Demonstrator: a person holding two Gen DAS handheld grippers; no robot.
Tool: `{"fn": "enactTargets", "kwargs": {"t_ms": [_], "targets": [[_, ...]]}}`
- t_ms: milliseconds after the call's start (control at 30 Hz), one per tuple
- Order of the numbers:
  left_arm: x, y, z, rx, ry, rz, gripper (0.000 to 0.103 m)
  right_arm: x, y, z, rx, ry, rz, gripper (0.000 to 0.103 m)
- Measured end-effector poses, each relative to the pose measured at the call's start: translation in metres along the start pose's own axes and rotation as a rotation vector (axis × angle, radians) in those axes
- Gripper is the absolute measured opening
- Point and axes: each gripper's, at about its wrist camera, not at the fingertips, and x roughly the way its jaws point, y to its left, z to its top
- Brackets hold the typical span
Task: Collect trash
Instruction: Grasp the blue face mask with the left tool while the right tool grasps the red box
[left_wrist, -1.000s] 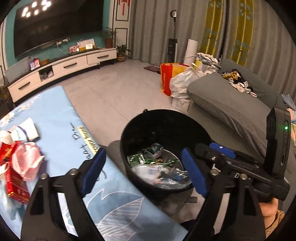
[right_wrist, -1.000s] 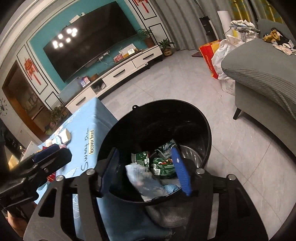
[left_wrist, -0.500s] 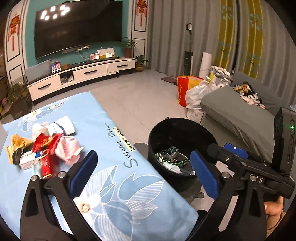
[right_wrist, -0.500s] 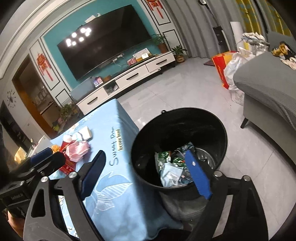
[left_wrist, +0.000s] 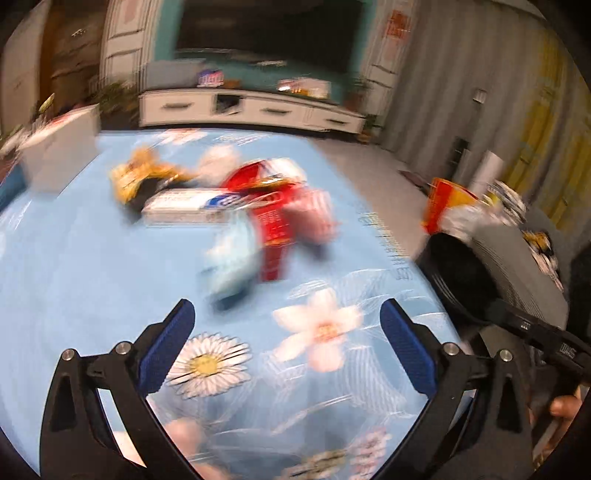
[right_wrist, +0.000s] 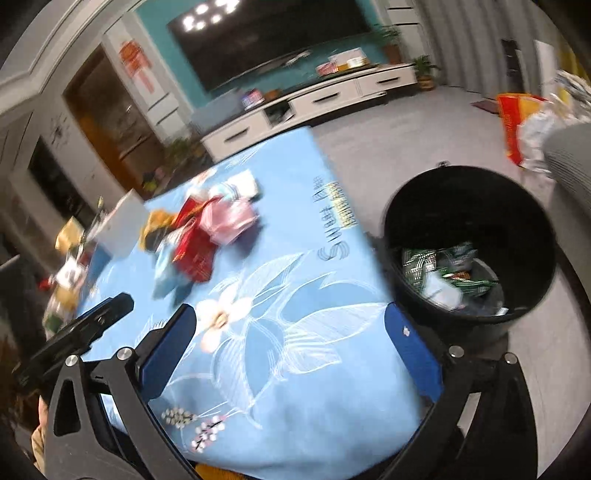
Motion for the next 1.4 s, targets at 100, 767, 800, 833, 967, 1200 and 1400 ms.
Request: {"fn": "enactTargets", "kwargs": {"t_ms": [100,767,800,833,967,1200,1400], "targets": [[0.008,0.042,-0.011,-0.099,0.034,0.036,0.1,0.021,0.02,-0.008,-0.04,0.048,0.025,0.1],[0.096,0.051,0.03,-0.137,0.06,-0.072,0.038,0.083,0.064,0.006,-0.142,0.105,0.055,0.1],[0.095,0.053,0.029,-0.143,0.058,-0.078,0.037,0.087,0.067,0.009,-0.149,0.102,0.065,0.1],[0.093,0.055,0.028,-0.147,0.051,-0.083,0.028,0.09,0.07,0.011,-0.154,0.102,0.069,0.1],[0.07,0.069,0.023,-0.176,0.007,-0.084,0.026,0.107,0.088,0.02,-0.188,0.096,0.088,0.1],[0.032,0.092,0.016,-0.184,-0.046,-0.045,0.026,0.147,0.122,0.034,-0.269,0.077,0.06,0.094],[0.025,0.095,0.011,-0.185,-0.042,-0.037,0.026,0.171,0.13,0.038,-0.293,0.1,0.027,0.053]]}}
